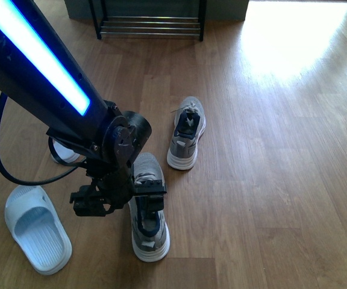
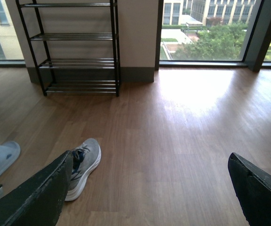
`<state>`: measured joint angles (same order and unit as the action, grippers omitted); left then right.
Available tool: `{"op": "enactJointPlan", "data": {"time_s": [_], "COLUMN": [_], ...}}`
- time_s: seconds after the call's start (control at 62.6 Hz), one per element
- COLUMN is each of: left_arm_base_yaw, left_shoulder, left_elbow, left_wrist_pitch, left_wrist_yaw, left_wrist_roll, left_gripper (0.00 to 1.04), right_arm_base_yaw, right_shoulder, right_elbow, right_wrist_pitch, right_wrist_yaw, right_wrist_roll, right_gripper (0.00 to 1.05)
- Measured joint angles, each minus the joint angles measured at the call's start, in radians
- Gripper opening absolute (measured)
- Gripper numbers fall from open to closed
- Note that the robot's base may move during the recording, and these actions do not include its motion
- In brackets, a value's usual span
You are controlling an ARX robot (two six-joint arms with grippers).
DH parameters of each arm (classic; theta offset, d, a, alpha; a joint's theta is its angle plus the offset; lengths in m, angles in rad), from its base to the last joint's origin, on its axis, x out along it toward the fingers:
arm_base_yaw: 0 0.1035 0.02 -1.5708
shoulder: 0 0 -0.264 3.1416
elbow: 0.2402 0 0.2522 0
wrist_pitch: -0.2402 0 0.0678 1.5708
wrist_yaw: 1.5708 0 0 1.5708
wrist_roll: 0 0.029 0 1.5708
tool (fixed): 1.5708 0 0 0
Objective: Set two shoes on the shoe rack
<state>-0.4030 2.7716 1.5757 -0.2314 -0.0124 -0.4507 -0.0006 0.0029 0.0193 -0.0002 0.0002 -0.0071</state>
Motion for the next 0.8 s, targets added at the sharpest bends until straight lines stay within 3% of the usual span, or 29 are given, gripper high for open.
{"op": "enactJointPlan", "data": {"time_s": [0.287,0.799], "left_arm_base_yaw": [0.008,0.009], "left_shoulder": [0.033,0.063], "left_elbow": [0.037,0.051], "left_wrist_pitch": [0.076,0.063], "left_wrist_yaw": [0.001,-0.029], "left_wrist_roll": [0.029,0.038], "left_gripper": [0.95,0.13], "right_arm_base_yaw": [0.0,0.0], "right_shoulder": [0.0,0.0], "right_elbow": [0.0,0.0], "right_wrist_pitch": [0.0,0.0], "right_wrist_yaw": [0.0,0.0], "right_wrist_roll": [0.0,0.0], "right_gripper": [0.96,0.96]}}
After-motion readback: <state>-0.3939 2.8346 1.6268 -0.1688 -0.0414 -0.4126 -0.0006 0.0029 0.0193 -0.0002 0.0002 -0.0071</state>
